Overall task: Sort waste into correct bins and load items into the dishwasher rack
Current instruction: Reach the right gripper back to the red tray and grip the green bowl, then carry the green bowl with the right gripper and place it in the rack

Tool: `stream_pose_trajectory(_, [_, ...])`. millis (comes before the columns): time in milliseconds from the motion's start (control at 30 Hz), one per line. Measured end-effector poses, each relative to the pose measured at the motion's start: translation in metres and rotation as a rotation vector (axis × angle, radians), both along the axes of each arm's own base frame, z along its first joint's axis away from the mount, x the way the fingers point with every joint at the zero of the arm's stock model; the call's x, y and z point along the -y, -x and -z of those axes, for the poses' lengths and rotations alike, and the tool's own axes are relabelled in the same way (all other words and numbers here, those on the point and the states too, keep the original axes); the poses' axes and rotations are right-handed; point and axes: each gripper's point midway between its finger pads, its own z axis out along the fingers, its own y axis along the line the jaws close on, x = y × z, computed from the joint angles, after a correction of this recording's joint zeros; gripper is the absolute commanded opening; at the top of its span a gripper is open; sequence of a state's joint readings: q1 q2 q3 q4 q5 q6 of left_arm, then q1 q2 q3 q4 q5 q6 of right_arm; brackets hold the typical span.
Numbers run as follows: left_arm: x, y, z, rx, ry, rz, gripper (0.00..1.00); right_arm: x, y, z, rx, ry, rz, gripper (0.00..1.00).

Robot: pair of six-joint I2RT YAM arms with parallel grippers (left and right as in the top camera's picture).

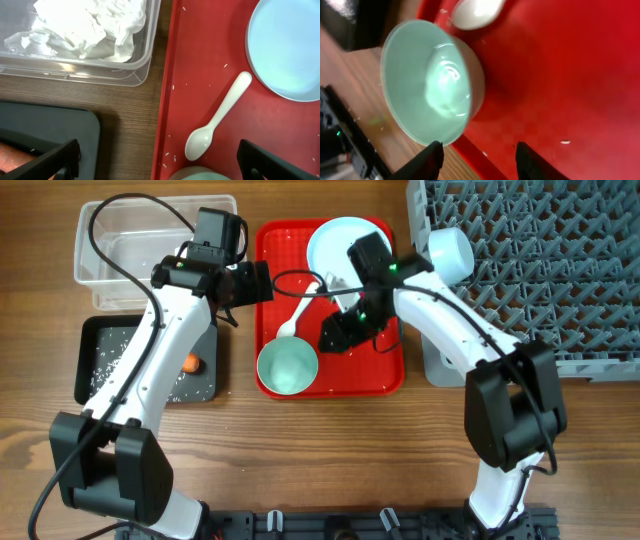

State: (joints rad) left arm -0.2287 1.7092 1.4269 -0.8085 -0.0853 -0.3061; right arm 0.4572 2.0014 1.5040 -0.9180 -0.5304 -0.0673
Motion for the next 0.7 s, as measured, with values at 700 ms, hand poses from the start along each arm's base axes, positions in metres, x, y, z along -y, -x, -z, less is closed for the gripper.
stream_pose_trajectory(700, [-0.072,-0.001,-0.013,0.145,-0.067,-0.667,1.0,-0.012,0.011,0.022,-0.125,0.171,0.331,0.52])
